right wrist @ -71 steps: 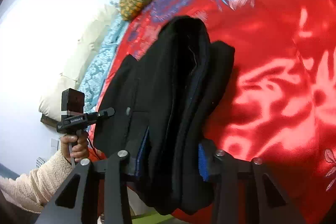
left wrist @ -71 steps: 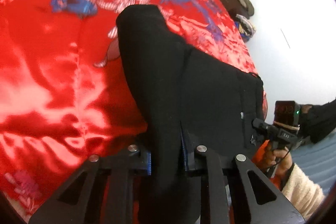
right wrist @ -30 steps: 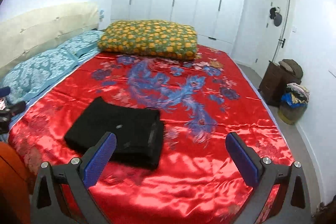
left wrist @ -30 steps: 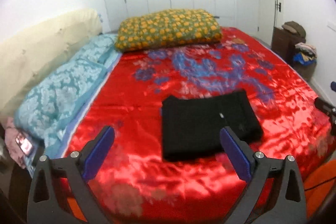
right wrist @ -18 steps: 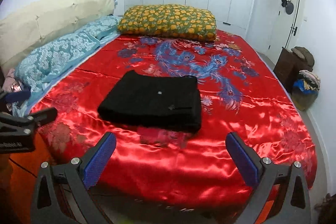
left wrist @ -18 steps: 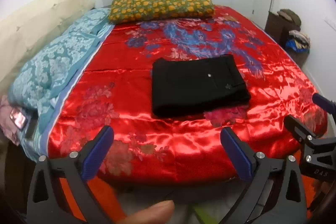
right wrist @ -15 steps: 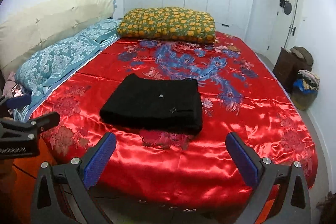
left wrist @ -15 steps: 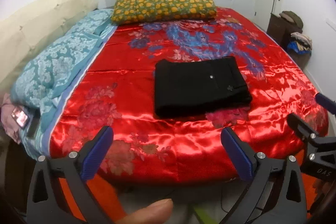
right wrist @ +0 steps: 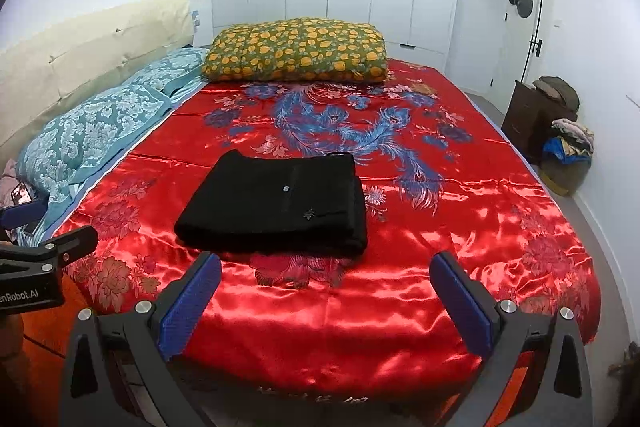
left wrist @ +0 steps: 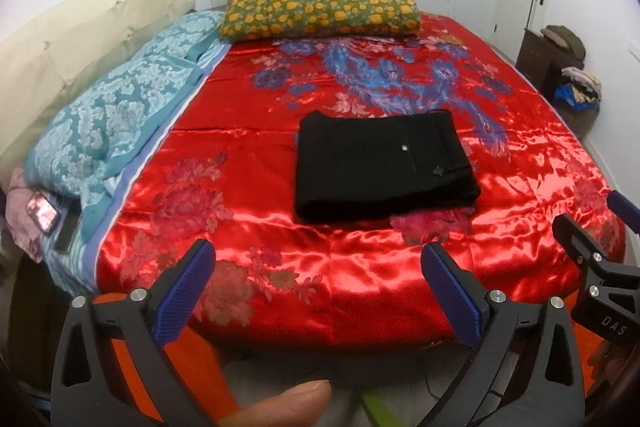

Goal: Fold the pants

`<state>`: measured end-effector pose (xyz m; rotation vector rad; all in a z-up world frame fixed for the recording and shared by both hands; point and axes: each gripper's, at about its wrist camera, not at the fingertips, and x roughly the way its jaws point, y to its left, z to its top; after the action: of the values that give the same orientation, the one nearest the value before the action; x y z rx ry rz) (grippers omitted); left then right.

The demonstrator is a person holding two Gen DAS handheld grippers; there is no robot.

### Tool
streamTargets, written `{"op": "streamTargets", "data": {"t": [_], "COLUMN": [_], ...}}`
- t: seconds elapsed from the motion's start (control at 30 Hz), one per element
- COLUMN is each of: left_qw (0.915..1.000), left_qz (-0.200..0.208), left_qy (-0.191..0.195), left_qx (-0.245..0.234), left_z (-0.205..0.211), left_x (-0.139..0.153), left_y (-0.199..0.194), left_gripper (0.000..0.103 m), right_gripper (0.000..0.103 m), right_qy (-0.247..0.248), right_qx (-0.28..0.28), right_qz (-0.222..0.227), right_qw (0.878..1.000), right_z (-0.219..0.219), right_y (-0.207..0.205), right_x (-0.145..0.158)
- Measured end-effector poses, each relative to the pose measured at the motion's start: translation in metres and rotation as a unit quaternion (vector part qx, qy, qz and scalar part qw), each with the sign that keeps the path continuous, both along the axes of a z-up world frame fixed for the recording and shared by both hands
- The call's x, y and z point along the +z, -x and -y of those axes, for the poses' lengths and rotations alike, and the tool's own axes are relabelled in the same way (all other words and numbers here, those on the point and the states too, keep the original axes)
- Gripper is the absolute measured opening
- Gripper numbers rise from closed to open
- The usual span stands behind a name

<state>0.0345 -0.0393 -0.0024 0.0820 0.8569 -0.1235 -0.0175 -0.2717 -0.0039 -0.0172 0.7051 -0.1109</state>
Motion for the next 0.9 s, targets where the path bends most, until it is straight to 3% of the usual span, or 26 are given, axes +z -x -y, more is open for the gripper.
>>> {"op": "streamTargets", "data": {"t": [0.53,0.9], "left_qw": [0.9999,0.9996], "left_qz": [-0.002,-0.006], "left_qy": [0.008,0.023], "left_qx": [-0.008,-0.015], "left_z": [0.004,0.0], "left_x": [0.012,0.013], "left_y": [0.008,0.008], "left_gripper": [0.103,0.103], "right_gripper": [0.103,0.103], "right_qy": [0.011,0.027], "right_qx": [-0.006,0.0], "right_qz": [0.005,-0.008], "right_qw": [1.0,1.0], "right_z": [-0.007,-0.019], "right_y": [0.018,0.016], "right_x": [0.026,0.022]}}
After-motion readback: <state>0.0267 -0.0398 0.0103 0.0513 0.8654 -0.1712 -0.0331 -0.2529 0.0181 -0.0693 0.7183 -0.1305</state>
